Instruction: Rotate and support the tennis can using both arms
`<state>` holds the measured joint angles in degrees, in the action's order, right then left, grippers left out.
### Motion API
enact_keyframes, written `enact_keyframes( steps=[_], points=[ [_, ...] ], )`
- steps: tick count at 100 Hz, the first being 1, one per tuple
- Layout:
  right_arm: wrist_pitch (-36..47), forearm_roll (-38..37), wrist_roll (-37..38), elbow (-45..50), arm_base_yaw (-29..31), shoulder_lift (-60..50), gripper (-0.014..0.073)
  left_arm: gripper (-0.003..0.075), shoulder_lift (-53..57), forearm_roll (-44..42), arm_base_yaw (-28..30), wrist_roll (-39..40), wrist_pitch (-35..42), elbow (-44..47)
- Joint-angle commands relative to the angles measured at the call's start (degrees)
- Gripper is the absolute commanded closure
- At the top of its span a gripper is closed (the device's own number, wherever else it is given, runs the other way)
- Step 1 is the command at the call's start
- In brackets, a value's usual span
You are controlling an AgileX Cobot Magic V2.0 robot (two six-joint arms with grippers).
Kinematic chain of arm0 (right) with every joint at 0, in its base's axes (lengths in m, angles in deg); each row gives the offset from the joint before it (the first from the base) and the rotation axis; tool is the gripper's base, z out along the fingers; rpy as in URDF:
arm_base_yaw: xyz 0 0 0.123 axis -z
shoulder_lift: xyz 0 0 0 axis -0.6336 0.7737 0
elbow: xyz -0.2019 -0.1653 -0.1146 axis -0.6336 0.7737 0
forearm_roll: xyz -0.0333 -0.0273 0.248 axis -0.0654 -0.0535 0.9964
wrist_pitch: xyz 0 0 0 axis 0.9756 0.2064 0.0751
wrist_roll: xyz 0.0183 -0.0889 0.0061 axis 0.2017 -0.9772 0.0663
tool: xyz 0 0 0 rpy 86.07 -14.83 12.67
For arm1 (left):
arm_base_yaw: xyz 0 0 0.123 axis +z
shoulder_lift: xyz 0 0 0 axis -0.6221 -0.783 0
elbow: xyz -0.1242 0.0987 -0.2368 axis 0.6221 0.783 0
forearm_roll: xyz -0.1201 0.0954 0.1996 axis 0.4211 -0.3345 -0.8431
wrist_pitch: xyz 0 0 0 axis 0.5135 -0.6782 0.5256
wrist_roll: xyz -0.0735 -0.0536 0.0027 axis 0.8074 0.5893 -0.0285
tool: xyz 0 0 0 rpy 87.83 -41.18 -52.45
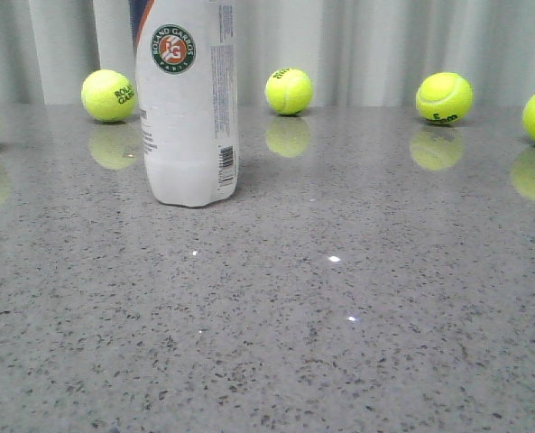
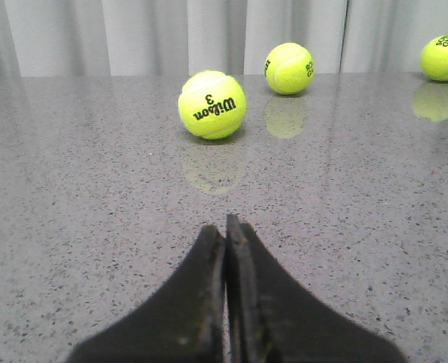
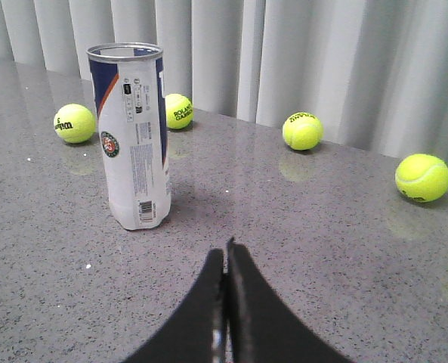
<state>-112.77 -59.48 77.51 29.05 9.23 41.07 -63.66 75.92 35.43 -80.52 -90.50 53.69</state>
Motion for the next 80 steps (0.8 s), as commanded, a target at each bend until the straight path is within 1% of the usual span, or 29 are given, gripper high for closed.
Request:
enact_keyframes(
  steps=[1,27,38,46,53,71,80],
  points=[
    [4.7,-0.4,0.1,-1.3,0.3,0.7,0.0654,0.0739,2.0,0.5,0.0,0.0,4.1,2.4],
    [4.7,-0.4,0.1,-1.3,0.3,0.8,0.0654,0.0739,2.0,0.5,0.0,0.0,4.1,2.4],
    [6.1,-0.5,0.1,0.4,0.3,0.8,0.0654,0.0739,2.0,0.5,0.0,0.0,4.1,2.4],
    [12.1,-0.5,0.1,3.4,1.2,0.8,0.0654,0.0739,2.0,0.5,0.0,0.0,4.1,2.4],
    [18.7,-0.5,0.1,6.9,3.8,0.8,0.0654,0.0739,2.0,0.5,0.0,0.0,4.1,2.4],
    [36.0,-0.5,0.1,16.2,14.7,0.8,0.0654,0.0739,2.0,0.5,0.0,0.0,4.1,2.4],
    [40.4,-0.6,0.1,20.5,20.3,0.5,0.0654,0.0739,2.0,0.5,0.0,0.0,4.1,2.4]
  ],
)
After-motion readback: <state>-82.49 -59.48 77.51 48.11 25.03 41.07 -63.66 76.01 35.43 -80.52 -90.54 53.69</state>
